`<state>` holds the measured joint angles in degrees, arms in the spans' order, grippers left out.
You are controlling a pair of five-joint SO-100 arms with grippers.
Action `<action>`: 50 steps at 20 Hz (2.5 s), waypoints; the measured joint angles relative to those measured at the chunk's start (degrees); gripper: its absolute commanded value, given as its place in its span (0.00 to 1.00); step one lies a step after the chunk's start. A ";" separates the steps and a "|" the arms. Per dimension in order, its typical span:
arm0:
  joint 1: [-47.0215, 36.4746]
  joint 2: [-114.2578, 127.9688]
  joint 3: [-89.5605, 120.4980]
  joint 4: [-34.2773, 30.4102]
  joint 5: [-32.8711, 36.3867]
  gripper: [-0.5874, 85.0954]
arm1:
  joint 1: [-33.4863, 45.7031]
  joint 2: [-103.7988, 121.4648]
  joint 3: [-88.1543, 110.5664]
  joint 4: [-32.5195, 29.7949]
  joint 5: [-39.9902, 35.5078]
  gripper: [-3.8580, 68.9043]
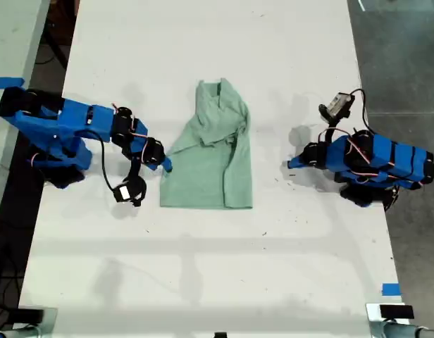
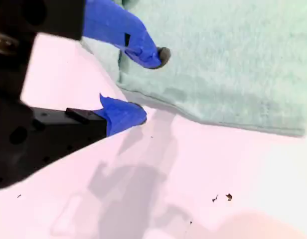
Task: Fold t shirt
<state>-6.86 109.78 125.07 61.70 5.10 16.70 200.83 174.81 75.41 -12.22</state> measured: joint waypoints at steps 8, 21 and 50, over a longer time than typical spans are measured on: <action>0.09 -10.90 -3.16 -2.90 -0.35 0.05 | 0.00 0.00 0.00 -0.09 0.00 0.06; 0.09 -25.05 -28.12 10.11 0.44 0.01 | 0.00 0.00 0.00 -0.09 0.00 0.06; -2.46 -17.23 -11.25 0.88 -1.49 0.01 | 0.00 0.00 0.00 -0.18 -0.18 0.06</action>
<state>-9.32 92.55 113.82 62.58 3.60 16.70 200.83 174.81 75.23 -12.39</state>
